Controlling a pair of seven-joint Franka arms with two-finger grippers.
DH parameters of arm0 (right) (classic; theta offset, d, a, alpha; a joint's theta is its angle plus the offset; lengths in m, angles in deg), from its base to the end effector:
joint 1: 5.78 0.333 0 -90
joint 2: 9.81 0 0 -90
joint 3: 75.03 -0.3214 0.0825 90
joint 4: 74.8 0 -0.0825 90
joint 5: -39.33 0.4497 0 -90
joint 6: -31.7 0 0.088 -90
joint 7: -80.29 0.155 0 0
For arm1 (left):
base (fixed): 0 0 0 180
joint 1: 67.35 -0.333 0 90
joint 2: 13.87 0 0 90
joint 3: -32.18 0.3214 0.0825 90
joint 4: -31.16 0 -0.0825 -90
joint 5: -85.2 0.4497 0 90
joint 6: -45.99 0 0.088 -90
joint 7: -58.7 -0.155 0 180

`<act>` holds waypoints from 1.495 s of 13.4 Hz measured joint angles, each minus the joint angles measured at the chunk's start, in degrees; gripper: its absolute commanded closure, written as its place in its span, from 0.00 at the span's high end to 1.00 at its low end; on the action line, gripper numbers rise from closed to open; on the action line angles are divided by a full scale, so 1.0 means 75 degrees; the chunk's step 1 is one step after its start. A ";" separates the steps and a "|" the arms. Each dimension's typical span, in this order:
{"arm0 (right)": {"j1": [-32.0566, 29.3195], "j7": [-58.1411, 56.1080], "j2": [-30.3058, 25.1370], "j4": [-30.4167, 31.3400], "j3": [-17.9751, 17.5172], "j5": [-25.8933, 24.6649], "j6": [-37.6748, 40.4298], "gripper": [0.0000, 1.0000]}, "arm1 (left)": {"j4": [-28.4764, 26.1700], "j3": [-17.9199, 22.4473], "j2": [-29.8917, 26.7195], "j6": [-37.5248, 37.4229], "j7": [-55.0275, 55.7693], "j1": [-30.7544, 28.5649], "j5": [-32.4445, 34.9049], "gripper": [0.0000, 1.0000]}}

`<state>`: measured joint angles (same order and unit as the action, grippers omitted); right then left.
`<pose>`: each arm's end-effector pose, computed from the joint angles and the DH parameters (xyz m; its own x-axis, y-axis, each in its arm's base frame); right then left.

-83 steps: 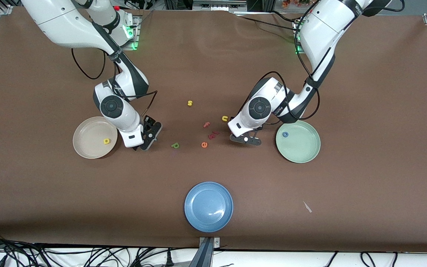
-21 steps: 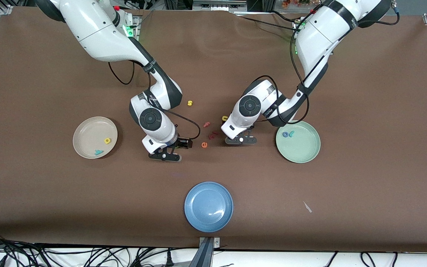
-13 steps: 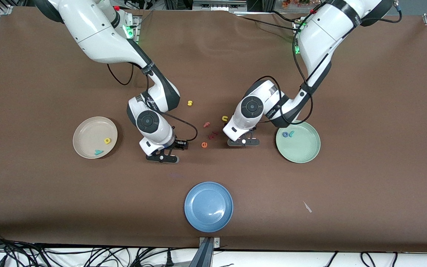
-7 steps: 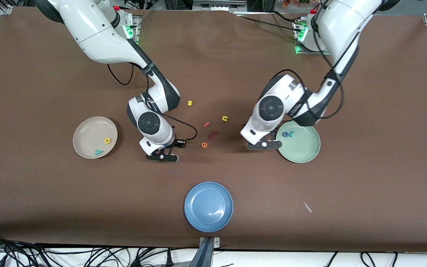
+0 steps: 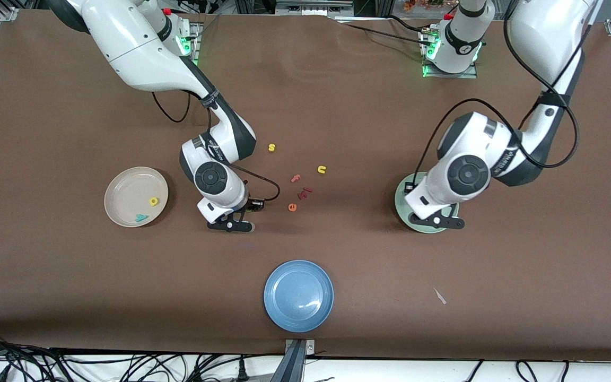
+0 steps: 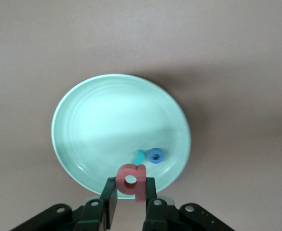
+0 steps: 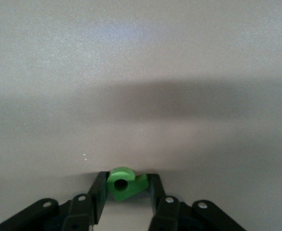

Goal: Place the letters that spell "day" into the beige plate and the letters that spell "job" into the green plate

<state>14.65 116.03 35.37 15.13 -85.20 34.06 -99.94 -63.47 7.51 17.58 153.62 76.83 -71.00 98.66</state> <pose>0.6459 0.3671 0.0879 0.9946 -0.0743 -0.0728 -0.0760 -0.9969 -0.0214 0.6598 -0.2076 0.2190 0.9601 -0.1137 -0.2556 -0.1330 -0.9893 -0.0597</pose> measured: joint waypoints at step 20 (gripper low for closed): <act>-0.1119 -0.3948 -0.2144 0.1584 0.1985 0.0003 0.2040 0.99 | 0.0261 -0.0154 -0.2399 -0.0470 -0.0096 -0.0537 -0.0277 1.00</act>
<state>6.26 86.42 19.29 27.01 -70.32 34.08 -84.65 -61.52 6.35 -0.42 150.10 76.11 -75.03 96.58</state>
